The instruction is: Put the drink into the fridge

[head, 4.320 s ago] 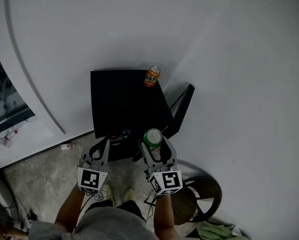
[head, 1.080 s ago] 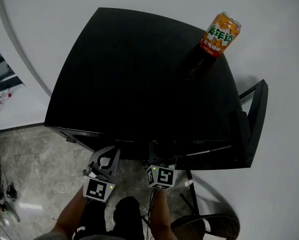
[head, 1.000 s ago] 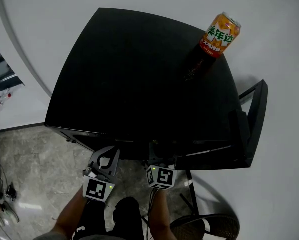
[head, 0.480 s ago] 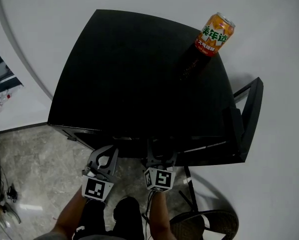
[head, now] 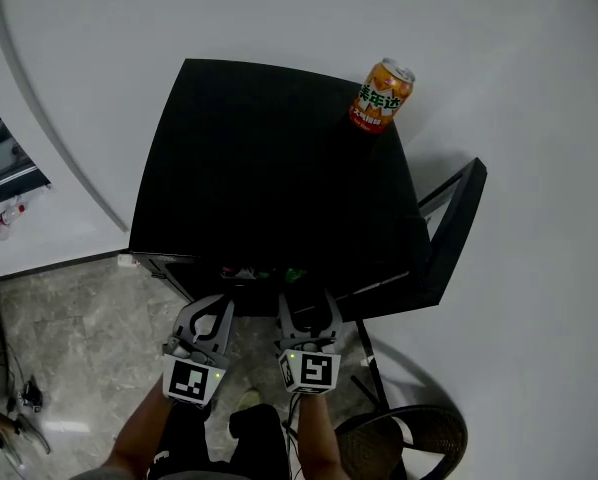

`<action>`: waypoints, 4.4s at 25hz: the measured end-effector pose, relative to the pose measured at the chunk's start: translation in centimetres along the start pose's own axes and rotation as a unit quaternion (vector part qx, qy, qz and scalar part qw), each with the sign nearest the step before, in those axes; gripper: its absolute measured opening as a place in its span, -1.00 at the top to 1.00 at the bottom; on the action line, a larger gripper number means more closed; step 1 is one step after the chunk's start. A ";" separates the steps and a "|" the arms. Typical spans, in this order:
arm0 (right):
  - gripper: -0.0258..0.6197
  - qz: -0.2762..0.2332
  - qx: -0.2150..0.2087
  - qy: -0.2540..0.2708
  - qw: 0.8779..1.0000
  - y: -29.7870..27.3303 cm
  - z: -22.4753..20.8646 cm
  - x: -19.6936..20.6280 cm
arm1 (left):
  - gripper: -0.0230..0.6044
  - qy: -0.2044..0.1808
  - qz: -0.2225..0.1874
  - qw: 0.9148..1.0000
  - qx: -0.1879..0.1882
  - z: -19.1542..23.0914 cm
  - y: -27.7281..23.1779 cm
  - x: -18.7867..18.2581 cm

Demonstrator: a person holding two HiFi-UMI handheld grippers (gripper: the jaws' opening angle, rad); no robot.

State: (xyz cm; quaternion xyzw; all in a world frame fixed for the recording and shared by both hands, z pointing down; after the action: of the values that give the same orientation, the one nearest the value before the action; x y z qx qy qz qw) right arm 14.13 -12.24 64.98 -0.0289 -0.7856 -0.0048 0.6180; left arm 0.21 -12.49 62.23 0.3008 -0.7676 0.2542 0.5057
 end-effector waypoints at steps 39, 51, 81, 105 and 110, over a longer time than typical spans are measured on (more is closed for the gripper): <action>0.52 0.012 -0.003 -0.023 1.000 11.5 9.0 -22.0 | 0.91 0.000 0.001 1.000 0.018 4.6 8.3 -20.2; 0.82 0.007 0.019 -0.012 1.000 13.7 8.3 -23.0 | 0.91 0.017 -0.011 1.000 0.009 3.9 9.1 -22.1; 0.83 -0.031 0.076 -0.021 0.996 7.8 8.6 -24.7 | 0.91 0.012 -0.049 0.996 0.069 10.4 4.0 -22.3; 0.83 0.001 -0.061 0.000 0.998 -10.9 -2.2 -32.9 | 0.91 0.029 -0.011 0.998 -0.052 14.6 -12.1 -25.1; 0.82 0.022 -0.066 0.001 0.998 -13.3 -3.9 -32.8 | 0.91 0.036 -0.003 0.997 -0.073 14.9 -13.6 -25.0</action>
State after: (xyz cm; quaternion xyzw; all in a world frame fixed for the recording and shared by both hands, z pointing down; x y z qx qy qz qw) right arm 24.96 -26.97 34.39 -0.0863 -0.7819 -0.0431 0.6159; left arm 8.41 -27.15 34.76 0.2562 -0.7644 0.2065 0.5545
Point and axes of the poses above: the fingertips, and each gripper's own axes: y backward along the fingers, z to its left, x out of its underside, the point moved 1 cm from there along y, backward along the fingers, and after that the axes turned 15 degrees about -y, right-handed, at the moved point
